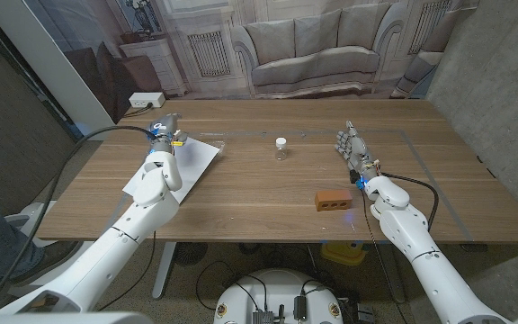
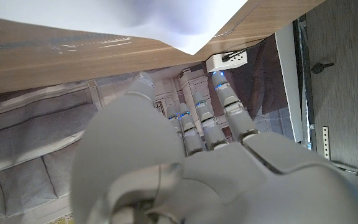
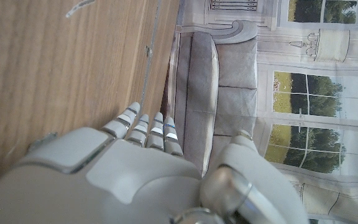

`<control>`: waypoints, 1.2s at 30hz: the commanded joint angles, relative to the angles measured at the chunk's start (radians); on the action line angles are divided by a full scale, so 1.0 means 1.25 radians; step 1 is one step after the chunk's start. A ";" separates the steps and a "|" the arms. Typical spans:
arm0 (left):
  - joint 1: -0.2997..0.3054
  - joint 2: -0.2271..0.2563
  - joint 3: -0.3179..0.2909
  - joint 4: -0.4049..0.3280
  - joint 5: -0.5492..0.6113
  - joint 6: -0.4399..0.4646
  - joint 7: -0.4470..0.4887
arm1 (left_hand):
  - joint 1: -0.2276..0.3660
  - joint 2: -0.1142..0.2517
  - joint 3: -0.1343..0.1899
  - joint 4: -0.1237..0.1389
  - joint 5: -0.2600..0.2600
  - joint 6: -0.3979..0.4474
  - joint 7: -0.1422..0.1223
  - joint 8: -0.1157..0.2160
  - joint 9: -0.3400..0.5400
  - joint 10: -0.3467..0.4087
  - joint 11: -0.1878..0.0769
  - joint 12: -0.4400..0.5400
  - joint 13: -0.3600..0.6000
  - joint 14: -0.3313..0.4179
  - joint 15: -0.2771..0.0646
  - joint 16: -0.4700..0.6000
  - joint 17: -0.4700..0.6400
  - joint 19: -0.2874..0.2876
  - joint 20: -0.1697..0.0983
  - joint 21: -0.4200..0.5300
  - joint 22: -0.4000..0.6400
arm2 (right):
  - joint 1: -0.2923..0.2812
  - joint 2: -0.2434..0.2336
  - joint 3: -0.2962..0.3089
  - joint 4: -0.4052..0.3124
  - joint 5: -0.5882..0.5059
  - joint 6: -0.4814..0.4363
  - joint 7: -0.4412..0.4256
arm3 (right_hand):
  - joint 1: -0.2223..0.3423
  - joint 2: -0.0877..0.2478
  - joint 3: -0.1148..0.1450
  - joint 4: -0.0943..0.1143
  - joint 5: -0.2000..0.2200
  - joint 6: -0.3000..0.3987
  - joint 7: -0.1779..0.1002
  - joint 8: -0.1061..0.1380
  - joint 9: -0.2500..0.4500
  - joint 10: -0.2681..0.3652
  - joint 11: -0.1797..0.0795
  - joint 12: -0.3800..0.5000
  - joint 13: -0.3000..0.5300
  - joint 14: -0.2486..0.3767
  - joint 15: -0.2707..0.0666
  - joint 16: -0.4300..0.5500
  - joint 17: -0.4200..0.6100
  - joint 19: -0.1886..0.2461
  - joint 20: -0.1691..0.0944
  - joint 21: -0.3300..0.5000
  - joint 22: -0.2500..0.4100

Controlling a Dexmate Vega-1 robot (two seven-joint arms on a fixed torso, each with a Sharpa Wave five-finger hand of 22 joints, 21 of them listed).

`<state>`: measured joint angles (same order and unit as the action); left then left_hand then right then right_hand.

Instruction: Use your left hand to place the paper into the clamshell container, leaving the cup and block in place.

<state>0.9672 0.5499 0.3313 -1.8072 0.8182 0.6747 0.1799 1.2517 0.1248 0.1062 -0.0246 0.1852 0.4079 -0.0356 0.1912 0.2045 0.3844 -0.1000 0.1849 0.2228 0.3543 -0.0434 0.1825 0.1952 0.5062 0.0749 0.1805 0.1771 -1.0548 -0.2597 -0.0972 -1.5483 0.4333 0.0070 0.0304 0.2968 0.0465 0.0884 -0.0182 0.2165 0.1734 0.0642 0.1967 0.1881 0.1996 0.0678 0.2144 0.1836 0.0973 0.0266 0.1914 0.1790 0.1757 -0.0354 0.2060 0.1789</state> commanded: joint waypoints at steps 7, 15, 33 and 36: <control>-0.013 -0.012 0.013 0.031 -0.021 -0.007 0.002 | -0.008 0.003 0.002 0.006 0.001 -0.016 -0.004 -0.001 0.000 -0.015 0.001 0.005 -0.001 -0.020 -0.021 0.002 0.002 -0.024 0.004 0.002 0.000 | 0.004 0.001 0.001 0.004 0.001 -0.001 0.004 | 0.002 0.002 0.003 -0.005 -0.003 0.006 -0.004 0.001 0.003 0.000 -0.001 -0.001 0.003 0.005 0.003 -0.004 0.004 0.006 -0.004 -0.004 0.004; -0.016 -0.018 0.016 0.046 -0.021 -0.008 0.021 | -0.038 0.002 -0.007 0.022 -0.002 -0.046 -0.022 -0.001 -0.002 -0.050 -0.008 0.004 -0.004 -0.066 -0.023 -0.003 0.001 -0.118 0.007 -0.007 0.002 | 0.000 -0.001 0.000 -0.005 -0.001 -0.006 0.000 | 0.002 0.003 0.003 -0.006 -0.003 0.006 -0.004 0.000 0.003 0.000 -0.002 -0.001 0.003 0.005 0.003 -0.004 0.004 0.006 -0.004 -0.004 0.004; -0.019 -0.003 0.017 0.018 -0.010 0.015 -0.005 | -0.130 0.003 -0.040 0.075 0.000 -0.050 -0.023 0.005 -0.004 -0.078 -0.006 0.006 -0.007 -0.099 -0.026 0.002 0.001 -0.181 0.021 -0.001 0.004 | -0.015 -0.002 0.004 -0.023 0.000 0.001 -0.009 | 0.002 0.004 0.002 -0.006 -0.003 0.006 -0.004 0.001 0.003 0.000 -0.001 -0.001 0.003 0.005 0.003 -0.004 0.004 0.006 -0.005 -0.004 0.004; -0.020 0.003 0.016 0.007 -0.008 0.019 -0.016 | -0.141 0.001 -0.045 0.081 0.001 -0.055 -0.021 0.004 -0.004 -0.083 -0.002 0.007 -0.007 -0.107 -0.022 0.001 0.001 -0.190 0.017 0.001 0.004 | -0.019 -0.001 0.004 -0.024 0.000 0.005 -0.010 | 0.001 0.004 0.002 -0.007 -0.003 0.006 -0.004 0.001 0.003 0.000 -0.001 -0.001 0.003 0.005 0.003 -0.004 0.004 0.006 -0.005 -0.004 0.004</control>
<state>0.9456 0.5336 0.3505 -1.7598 0.7925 0.6747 0.1960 1.0876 0.1272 0.0527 0.0654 0.1812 0.3451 -0.0657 0.1912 0.1999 0.2873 -0.1033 0.1888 0.2135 0.2272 -0.0380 0.1825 0.1955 0.2781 0.1005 0.1736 0.1795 -1.0654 -0.2628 -0.0951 -1.5695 0.4323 0.0002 0.0238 0.2968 0.0465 0.0885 -0.0181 0.2165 0.1734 0.0642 0.1967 0.1881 0.1996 0.0678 0.2144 0.1836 0.0973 0.0266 0.1914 0.1790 0.1757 -0.0354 0.2060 0.1789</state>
